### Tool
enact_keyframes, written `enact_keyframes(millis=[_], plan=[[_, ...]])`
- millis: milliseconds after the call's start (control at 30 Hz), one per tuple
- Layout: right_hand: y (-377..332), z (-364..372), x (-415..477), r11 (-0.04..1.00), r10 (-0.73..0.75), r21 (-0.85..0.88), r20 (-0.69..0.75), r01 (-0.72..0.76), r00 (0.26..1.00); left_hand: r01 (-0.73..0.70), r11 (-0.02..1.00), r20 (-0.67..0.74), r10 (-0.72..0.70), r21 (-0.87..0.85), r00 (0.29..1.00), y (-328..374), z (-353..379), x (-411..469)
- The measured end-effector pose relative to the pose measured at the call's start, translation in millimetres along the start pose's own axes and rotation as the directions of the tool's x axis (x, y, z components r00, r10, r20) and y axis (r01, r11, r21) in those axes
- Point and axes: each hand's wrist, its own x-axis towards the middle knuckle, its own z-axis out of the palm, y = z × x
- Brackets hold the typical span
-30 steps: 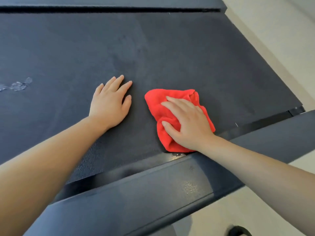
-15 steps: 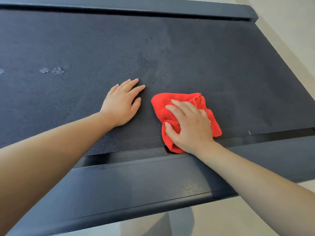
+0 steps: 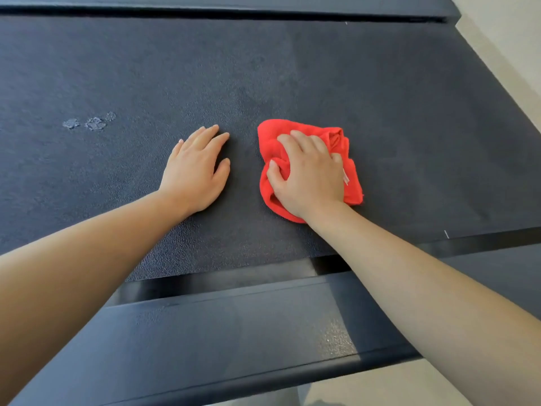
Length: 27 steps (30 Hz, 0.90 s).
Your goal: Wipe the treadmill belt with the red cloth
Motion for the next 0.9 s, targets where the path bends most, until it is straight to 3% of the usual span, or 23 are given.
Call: enact_keyframes(millis=[433, 633, 900], plan=[[-2.3, 33.6, 102.5, 0.999, 0.037, 0.031, -0.048, -0.035, 0.998, -0.017, 0.998, 0.037, 0.015, 0.060, 0.999, -32.9, 8.1, 116.8], [10.0, 48.4, 172.2, 0.997, 0.032, 0.066, -0.042, -0.029, 0.999, 0.157, 0.984, -0.021, -0.156, 0.082, 0.988, -31.5, 17.2, 177.3], [31.9, 68.0, 284.2, 0.996, -0.006, 0.090, -0.007, 0.007, 1.000, 0.198, 0.975, -0.050, -0.194, 0.100, 0.980, -31.4, 20.6, 179.4]])
